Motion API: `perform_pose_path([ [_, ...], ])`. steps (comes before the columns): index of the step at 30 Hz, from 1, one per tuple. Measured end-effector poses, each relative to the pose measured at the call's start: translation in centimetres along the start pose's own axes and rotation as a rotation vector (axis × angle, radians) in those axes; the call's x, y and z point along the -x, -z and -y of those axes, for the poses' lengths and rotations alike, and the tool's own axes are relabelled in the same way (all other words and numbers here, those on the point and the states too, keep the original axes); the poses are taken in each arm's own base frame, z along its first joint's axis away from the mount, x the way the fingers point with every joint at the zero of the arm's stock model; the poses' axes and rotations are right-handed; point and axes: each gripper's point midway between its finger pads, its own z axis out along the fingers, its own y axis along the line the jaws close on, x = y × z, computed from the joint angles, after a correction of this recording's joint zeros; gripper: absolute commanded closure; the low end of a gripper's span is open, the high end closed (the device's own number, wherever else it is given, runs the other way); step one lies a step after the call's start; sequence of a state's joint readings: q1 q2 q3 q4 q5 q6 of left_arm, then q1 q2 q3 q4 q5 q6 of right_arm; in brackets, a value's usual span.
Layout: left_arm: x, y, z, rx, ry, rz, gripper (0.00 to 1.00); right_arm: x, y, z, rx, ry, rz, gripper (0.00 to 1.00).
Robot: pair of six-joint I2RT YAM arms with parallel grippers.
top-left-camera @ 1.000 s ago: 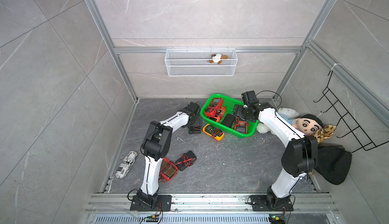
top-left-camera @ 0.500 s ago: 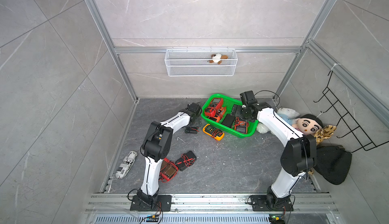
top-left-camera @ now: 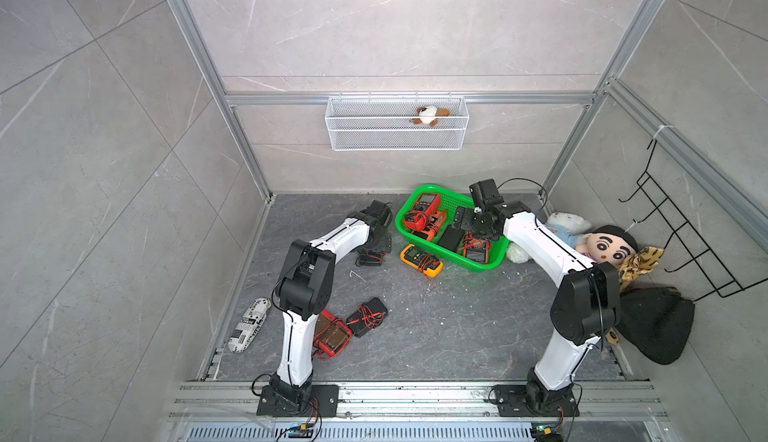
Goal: Put the multimeter into the basket
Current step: Pick up the multimeter from the center of the board.
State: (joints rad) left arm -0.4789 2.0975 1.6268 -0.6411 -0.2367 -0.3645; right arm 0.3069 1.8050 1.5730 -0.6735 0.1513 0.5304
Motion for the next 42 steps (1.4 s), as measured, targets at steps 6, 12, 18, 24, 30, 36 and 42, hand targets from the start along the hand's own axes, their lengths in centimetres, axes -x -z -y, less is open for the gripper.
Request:
perform_pose_path([
  [6,-0.5,-0.3,0.0,0.0,-0.019,-0.021,0.02,-0.1,-0.2,0.0,-0.003,0.002,-0.003,0.0],
  [12,-1.1,-1.8,0.1,0.008,-0.033,-0.04,0.02,-0.1,-0.2,-0.1,-0.003,0.003,-0.004,0.0],
  [18,-1.3,-2.6,0.1,0.013,-0.033,-0.036,0.19,0.2,-0.1,-0.3,0.002,0.002,0.003,0.0],
  [24,-0.9,-2.3,-0.3,0.032,-0.033,-0.011,0.74,0.3,-0.4,-0.6,0.006,0.004,0.003,0.0],
  [30,-0.9,-2.2,-1.0,0.063,-0.023,0.007,1.0,0.0,-0.6,-0.9,0.016,0.003,-0.01,0.0],
  [36,-1.2,-1.0,-2.7,0.135,-0.008,0.017,1.0,0.0,-0.5,-2.3,0.09,-0.011,-0.022,0.04],
  [42,1.7,4.0,-3.0,0.118,0.016,0.161,1.0,0.6,0.0,-5.6,0.263,-0.052,-0.025,0.12],
])
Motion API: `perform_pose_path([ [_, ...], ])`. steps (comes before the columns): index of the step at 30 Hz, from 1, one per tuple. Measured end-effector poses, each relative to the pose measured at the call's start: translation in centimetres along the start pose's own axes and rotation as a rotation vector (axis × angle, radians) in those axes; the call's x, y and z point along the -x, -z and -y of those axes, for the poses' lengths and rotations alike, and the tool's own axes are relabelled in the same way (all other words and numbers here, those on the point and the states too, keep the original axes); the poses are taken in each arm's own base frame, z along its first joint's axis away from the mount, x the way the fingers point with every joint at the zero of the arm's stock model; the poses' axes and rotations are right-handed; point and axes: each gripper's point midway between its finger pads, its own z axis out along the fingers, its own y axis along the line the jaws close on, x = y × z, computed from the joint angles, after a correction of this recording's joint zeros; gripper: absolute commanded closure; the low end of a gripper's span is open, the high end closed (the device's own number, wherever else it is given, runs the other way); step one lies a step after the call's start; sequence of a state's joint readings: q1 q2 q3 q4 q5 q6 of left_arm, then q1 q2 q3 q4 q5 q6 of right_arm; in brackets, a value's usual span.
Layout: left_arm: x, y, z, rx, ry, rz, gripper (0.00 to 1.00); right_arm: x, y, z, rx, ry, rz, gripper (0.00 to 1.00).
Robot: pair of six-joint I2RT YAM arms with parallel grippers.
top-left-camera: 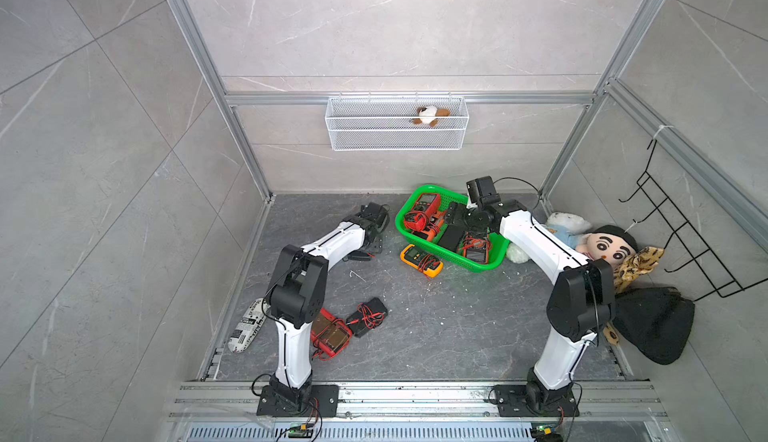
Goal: Put the multimeter into the basket
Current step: Pick up the multimeter from the center of the board.
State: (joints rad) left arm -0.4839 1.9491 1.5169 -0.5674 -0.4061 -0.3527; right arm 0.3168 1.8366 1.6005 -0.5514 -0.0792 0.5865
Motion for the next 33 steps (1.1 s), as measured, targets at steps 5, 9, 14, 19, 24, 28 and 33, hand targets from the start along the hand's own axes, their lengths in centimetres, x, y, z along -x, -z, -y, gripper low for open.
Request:
perform_pose_path([
  [5,4.1,4.6,1.8,-0.083,0.002,0.181,1.0,0.3,-0.1,-3.3,0.181,-0.034,-0.003,0.13],
  [9,5.7,6.6,4.8,-0.18,-0.035,0.27,1.0,0.7,0.3,-5.5,0.301,-0.045,-0.002,0.13],
  [14,6.0,7.8,8.2,-0.319,-0.083,0.308,1.0,1.3,1.1,-7.7,0.418,-0.041,0.005,0.12],
  [19,6.8,9.0,10.4,-0.441,-0.099,0.347,1.0,1.5,1.6,-8.8,0.482,-0.037,0.001,0.12],
  [24,7.0,9.6,11.7,-0.516,-0.106,0.358,1.0,1.6,1.6,-9.6,0.53,-0.034,-0.008,0.13],
  [28,6.9,9.5,12.6,-0.554,-0.116,0.35,1.0,1.4,1.2,-10.1,0.56,-0.037,-0.021,0.15],
  [33,6.2,9.0,13.7,-0.598,-0.133,0.324,1.0,1.2,0.5,-10.2,0.569,-0.042,-0.033,0.24],
])
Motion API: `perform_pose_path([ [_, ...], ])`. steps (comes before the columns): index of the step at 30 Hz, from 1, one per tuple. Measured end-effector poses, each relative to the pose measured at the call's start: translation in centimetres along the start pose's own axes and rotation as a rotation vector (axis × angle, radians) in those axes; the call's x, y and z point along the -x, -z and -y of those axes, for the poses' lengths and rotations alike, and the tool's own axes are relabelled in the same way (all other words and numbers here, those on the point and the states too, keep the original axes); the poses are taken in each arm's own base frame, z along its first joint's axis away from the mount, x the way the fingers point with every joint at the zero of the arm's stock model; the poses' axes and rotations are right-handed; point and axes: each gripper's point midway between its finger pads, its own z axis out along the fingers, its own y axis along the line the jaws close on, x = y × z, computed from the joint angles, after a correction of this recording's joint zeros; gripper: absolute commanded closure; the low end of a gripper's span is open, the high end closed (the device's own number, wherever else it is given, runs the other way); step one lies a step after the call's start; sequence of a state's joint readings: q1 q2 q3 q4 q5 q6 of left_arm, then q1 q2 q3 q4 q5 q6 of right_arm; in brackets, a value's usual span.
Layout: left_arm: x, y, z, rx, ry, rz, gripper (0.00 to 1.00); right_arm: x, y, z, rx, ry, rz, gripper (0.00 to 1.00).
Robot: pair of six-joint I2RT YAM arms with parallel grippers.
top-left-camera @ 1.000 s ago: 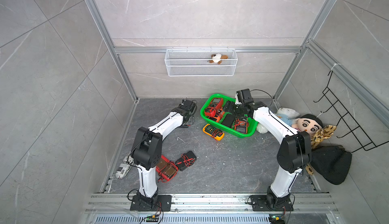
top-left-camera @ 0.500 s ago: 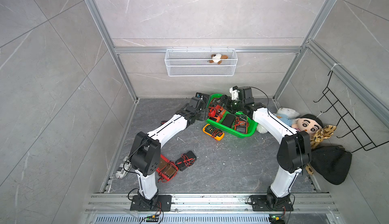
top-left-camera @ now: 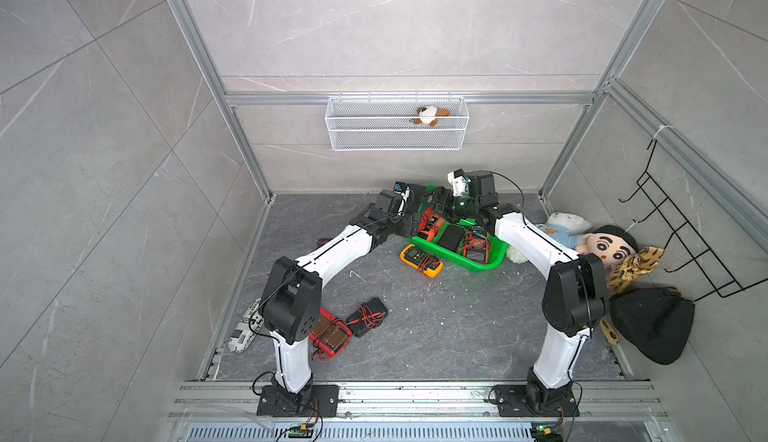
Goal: Put the multimeter into the basket
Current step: Pick up the multimeter from the center of the board, then place the multimeter in the basket.
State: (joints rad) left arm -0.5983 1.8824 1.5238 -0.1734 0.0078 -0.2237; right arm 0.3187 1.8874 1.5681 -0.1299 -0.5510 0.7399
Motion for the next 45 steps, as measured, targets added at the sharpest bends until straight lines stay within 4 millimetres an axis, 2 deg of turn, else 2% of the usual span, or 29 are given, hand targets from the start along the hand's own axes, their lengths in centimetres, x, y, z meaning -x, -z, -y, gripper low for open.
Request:
perform_pose_path([
  [7,-0.6,-0.3,1.6,-0.077,-0.014,-0.021,1.0,0.1,-0.8,0.5,-0.003,-0.004,-0.005,0.43],
  [12,-0.4,-0.2,2.4,-0.114,-0.023,-0.014,1.0,0.1,-1.0,0.7,-0.005,-0.004,-0.005,0.51],
  [15,-0.4,-0.2,2.8,-0.13,-0.025,-0.012,1.0,0.1,-1.0,0.7,-0.005,-0.002,-0.005,0.64],
  [16,-0.4,-0.2,2.9,-0.134,-0.025,-0.012,0.99,0.1,-1.0,0.7,-0.008,0.007,-0.003,0.72],
  [17,-0.3,-0.2,3.0,-0.14,-0.023,-0.009,0.91,0.2,-1.0,0.8,-0.012,0.009,-0.001,0.77],
  [18,-0.1,-0.2,2.9,-0.144,-0.017,-0.006,0.74,0.3,-1.0,0.9,-0.011,0.01,0.0,0.8],
  [19,0.0,-0.2,2.9,-0.146,-0.016,-0.005,0.48,0.4,-0.9,0.9,-0.011,0.013,0.002,0.83],
  [21,0.0,-0.3,3.0,-0.149,-0.013,-0.004,0.11,0.5,-0.9,1.0,-0.015,0.02,0.007,0.86],
  [22,0.0,-0.4,3.0,-0.153,-0.012,-0.004,0.01,0.6,-0.8,1.1,-0.017,0.022,0.009,0.87],
  [25,0.4,-0.5,3.3,-0.16,-0.004,0.009,0.02,1.1,-0.5,1.7,-0.029,0.018,0.019,0.88],
  [29,1.6,-0.3,3.7,-0.171,-0.003,0.057,0.02,2.2,0.4,3.4,-0.054,0.002,0.044,0.88],
  [36,4.1,1.9,3.9,-0.171,0.028,0.151,0.02,4.7,4.1,8.8,-0.131,-0.057,0.116,0.88],
  [40,5.4,3.0,3.5,-0.145,0.045,0.202,0.02,5.9,6.4,11.1,-0.164,-0.079,0.158,0.88],
  [45,5.6,3.1,2.2,-0.075,0.082,0.226,0.02,6.7,7.7,12.6,-0.175,-0.084,0.182,0.88],
])
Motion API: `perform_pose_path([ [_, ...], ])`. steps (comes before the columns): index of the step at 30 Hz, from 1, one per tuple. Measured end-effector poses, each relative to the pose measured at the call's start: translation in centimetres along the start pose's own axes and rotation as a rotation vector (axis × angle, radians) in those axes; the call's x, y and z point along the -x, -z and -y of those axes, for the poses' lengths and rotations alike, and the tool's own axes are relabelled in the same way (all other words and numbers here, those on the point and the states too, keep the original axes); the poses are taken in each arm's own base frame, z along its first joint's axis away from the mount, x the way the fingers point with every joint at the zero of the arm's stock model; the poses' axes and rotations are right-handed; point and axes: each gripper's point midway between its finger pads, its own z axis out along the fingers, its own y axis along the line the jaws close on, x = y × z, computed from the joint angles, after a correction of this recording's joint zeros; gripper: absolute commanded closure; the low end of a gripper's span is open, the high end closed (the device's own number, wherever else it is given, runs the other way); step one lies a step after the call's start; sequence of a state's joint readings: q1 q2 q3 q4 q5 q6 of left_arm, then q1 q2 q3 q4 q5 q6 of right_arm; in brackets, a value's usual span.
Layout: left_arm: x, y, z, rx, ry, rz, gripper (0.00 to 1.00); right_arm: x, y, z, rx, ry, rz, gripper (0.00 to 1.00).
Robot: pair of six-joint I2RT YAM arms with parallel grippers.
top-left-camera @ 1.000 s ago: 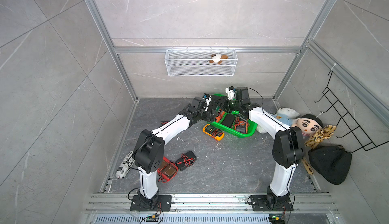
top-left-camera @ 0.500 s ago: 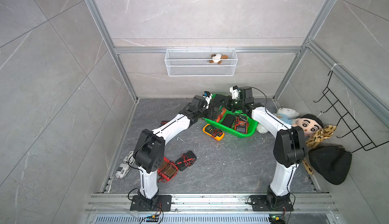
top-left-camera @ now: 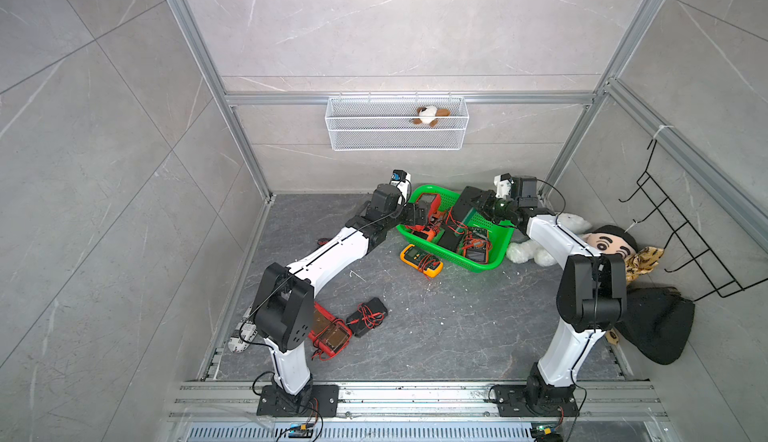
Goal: Put the multimeter into the basket
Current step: Place the multimeter in the basket.
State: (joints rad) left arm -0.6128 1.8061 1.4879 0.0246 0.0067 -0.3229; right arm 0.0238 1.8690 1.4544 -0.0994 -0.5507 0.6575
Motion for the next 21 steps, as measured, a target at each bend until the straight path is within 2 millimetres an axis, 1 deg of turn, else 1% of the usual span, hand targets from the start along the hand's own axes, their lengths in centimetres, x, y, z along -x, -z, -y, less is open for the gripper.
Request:
perform_pose_path([
  [4,-0.1,0.0,-1.0,0.046,0.022,0.007,0.02,0.2,-0.3,-0.3,0.03,0.009,0.001,0.87],
  [8,0.2,0.0,-1.8,0.083,0.048,0.021,0.02,0.1,-1.2,-0.4,0.072,0.006,-0.004,0.86],
  [10,0.3,0.0,-2.1,0.094,0.058,0.025,0.02,-0.1,-2.0,-0.1,0.083,-0.004,-0.013,0.85],
  [15,0.5,0.1,-2.9,0.123,0.08,0.035,0.02,-1.3,-3.7,1.1,0.082,-0.029,-0.047,0.86],
  [21,0.4,0.1,-3.3,0.131,0.095,0.036,0.02,-3.2,-5.7,1.5,0.084,-0.034,-0.101,0.85],
])
